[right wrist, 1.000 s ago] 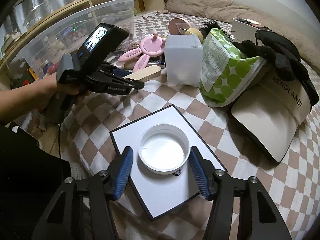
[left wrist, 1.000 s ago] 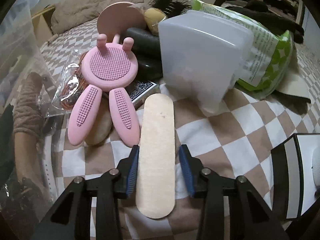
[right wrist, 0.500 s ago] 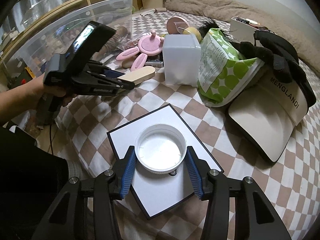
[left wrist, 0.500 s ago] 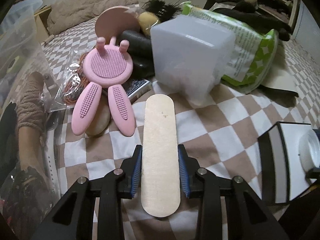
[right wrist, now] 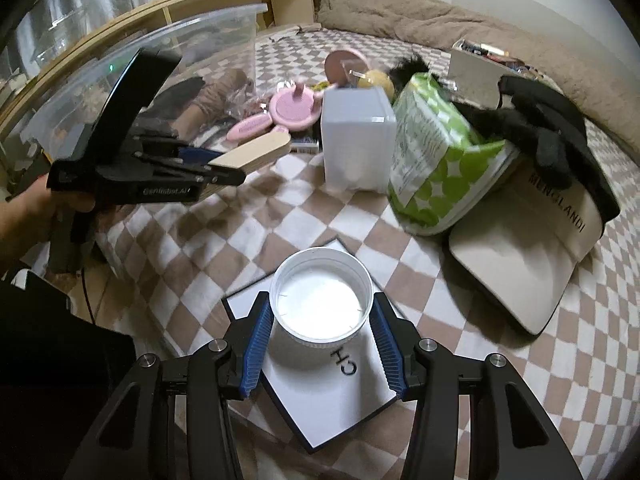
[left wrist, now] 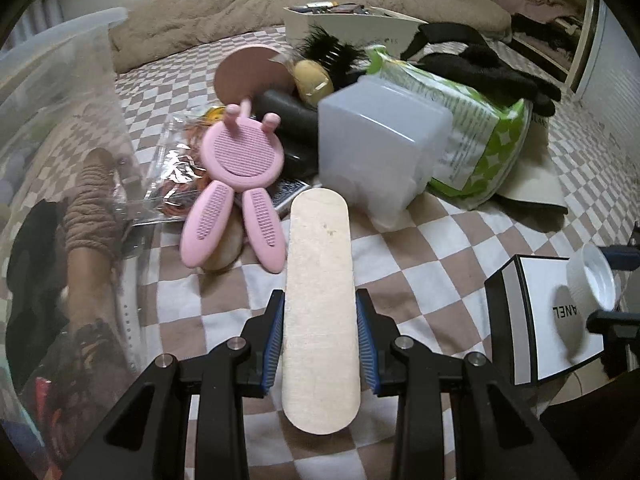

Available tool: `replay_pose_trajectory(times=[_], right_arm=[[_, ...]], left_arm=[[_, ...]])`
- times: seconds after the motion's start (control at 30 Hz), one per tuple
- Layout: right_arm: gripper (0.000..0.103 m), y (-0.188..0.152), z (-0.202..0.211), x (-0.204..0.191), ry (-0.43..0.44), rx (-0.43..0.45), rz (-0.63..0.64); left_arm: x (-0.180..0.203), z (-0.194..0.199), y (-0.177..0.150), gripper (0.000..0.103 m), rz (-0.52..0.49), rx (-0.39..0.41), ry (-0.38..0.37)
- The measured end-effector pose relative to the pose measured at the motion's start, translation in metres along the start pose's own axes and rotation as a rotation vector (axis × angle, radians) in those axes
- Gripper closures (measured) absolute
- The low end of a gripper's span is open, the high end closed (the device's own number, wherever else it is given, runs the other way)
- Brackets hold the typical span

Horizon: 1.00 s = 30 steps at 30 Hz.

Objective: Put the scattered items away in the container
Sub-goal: 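Lift the wooden stick with the left tool while the right tool lifts the lid, then carry the stick and lid with both tools over the clear container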

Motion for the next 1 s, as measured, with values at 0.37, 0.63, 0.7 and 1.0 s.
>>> replay_pose_trajectory(times=[0.37,0.63,0.7,1.0], right_arm=[[0.053,0.032,0.027,0.0,-0.045,0.05,-0.014],[0.053,0.051,0.045,0.001,-0.072,0.083,-0.044],[0.053,0.057,0.052,0.002,-0.084,0.1,-0.053],[0.053,0.081,0.075,-0.007,-0.137,0.157,-0.055]], left_arm=[[0.011,0.044,0.011,0.069,-0.003,0.087,-0.074],[0.019,0.083,0.024,0.069,0.008,0.158,-0.128],[0.02,0.092,0.026,0.069,0.01,0.176,-0.135],[0.016,0.136,0.035,0.069,0.012,0.271,-0.139]])
Point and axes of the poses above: each gripper's, at about its wrist camera, not at the fingertips, and z roughly against the way its jaws point, x to its right, y to its top, the point moved 1 cm from there along -z, roughly the way its jaws point, and after that the axes turned 12 degrees about z, right-handed, at the moved point
